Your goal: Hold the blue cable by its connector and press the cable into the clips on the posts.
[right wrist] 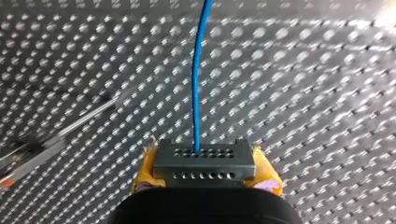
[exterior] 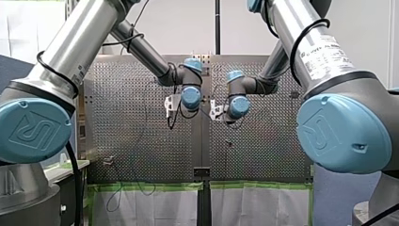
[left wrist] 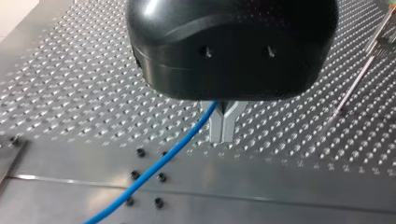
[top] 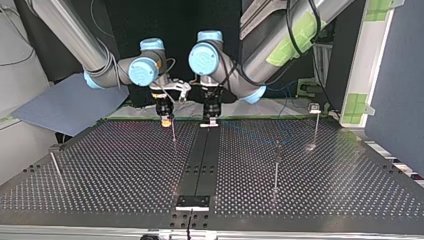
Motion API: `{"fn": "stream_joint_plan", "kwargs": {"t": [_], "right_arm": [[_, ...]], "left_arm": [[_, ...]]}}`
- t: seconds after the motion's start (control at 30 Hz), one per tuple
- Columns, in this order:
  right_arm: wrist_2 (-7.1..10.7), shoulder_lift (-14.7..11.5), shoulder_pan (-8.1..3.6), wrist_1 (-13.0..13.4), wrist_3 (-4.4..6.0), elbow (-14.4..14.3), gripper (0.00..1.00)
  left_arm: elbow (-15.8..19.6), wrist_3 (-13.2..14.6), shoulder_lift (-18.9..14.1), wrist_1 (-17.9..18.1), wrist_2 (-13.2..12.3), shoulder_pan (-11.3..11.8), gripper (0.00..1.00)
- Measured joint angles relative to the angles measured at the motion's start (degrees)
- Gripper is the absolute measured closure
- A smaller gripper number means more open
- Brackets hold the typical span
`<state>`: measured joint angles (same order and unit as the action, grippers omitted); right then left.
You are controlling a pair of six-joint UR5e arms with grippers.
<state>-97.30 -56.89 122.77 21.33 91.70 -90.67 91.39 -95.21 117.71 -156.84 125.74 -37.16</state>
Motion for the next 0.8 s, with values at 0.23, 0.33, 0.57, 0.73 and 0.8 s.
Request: {"fn": "stream_joint_plan", "kwargs": {"t": [0.23,0.33,0.57,0.73,0.8], "right_arm": [[-0.44,0.03,-1.15,3.6,0.28,-3.93,1.0],[-0.51,0.08,-1.82,5.22,0.33,-5.56,1.0],[-0.42,0.21,-3.21,8.81,0.4,-8.8,1.0],[0.25,0.36,-4.15,11.33,1.45,-11.19,1.0],[0.68,0.42,-4.45,12.46,1.76,-12.2,1.0]], "left_arm": [[0.0,-0.15,3.03,2.11,-0.11,-1.06,1.0],[0.0,-0.25,4.51,3.18,-0.11,-1.43,1.0],[0.0,-0.46,5.97,5.25,-0.09,-2.11,1.0],[0.0,-0.48,6.87,5.99,-0.14,-2.72,1.0],[0.0,-0.48,7.85,6.26,-0.2,-2.92,1.0]]}}
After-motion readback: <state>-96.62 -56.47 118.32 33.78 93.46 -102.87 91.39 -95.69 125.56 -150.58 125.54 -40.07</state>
